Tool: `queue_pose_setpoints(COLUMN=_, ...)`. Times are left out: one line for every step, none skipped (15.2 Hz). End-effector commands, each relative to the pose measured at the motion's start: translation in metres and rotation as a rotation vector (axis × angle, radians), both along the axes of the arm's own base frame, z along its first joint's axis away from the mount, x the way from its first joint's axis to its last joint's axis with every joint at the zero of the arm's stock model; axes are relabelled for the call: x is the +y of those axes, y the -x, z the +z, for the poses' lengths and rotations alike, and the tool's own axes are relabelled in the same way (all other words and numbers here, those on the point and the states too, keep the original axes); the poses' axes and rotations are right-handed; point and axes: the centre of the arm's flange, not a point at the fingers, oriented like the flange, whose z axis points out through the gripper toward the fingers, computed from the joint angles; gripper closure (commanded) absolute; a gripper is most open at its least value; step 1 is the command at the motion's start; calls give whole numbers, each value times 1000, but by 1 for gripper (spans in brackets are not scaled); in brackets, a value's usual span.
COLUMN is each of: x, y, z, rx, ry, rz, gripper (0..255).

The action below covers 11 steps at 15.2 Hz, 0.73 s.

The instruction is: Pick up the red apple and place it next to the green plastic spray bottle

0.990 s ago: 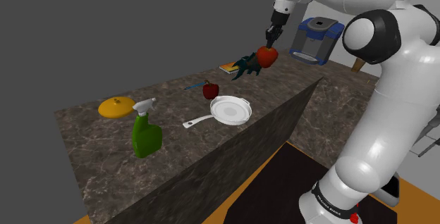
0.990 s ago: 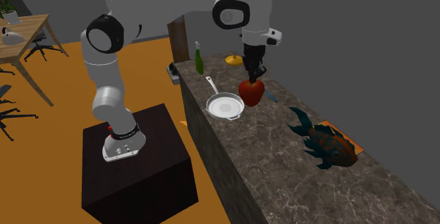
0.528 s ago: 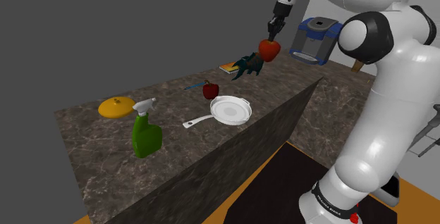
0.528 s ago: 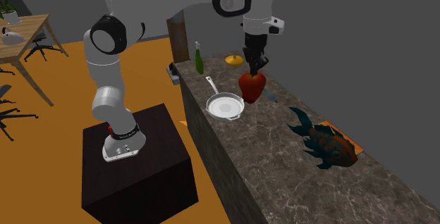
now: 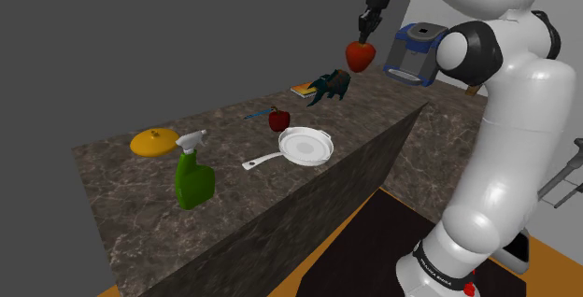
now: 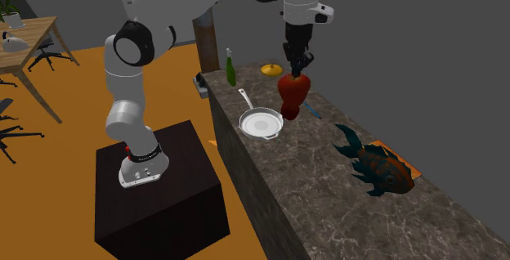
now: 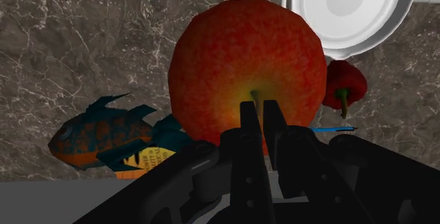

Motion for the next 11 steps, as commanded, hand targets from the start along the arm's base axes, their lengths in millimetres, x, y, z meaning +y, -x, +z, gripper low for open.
queue_pose_setpoints(x=1, y=0, z=12, rx=0, ry=0, rz=0, gripper=255)
queue_pose_setpoints(x=1, y=0, z=16, rx=0, ry=0, rz=0, gripper=255)
queue_pose_setpoints(x=14, y=1, z=16, rx=0, ry=0, rz=0, gripper=255)
queue_pose_setpoints(x=27, y=2, z=16, rx=0, ry=0, rz=0, gripper=255)
queue_pose_setpoints(x=40, y=3, z=16, rx=0, ry=0, rz=0, gripper=255)
queue_pose_setpoints(x=54, y=4, z=16, rx=0, ry=0, rz=0, gripper=255)
queue_pose_setpoints(x=67, y=5, z=16, rx=0, ry=0, rz=0, gripper=255)
queue_pose_setpoints(x=80, y=6, z=16, rx=0, ry=0, rz=0, gripper=255)
queue_pose_setpoints(x=93, y=7, z=16, rx=0, ry=0, rz=0, gripper=255)
queue_pose_setpoints(x=106, y=8, z=16, rx=0, ry=0, rz=0, gripper=255)
queue_pose_setpoints(x=119, y=9, z=16, rx=0, ry=0, rz=0, gripper=255)
